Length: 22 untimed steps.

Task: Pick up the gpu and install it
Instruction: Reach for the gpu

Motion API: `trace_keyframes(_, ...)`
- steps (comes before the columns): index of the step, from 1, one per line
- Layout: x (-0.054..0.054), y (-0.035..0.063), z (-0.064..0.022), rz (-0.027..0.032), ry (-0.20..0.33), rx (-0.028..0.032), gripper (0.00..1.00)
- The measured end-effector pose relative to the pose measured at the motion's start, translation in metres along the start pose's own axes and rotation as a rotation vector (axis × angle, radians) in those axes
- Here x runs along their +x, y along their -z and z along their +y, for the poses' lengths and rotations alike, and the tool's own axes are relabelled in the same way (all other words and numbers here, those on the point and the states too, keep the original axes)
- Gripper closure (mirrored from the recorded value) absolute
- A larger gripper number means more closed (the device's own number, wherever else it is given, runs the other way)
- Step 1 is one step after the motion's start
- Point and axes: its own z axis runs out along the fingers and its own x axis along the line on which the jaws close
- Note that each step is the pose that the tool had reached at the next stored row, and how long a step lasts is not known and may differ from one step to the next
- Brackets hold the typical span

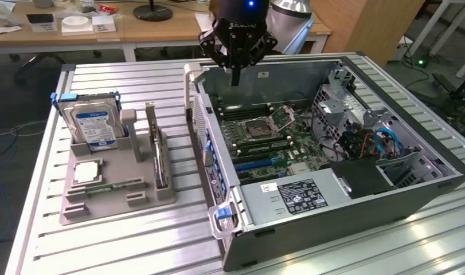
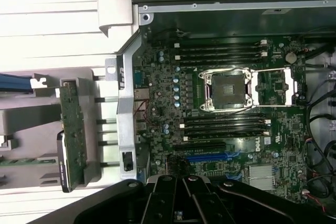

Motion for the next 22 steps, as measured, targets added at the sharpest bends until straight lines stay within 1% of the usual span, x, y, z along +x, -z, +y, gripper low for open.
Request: trace_keyframes(22, 0.021, 0.0004, -0.0031, 0.0, 0.0, 0.0001, 0.9)
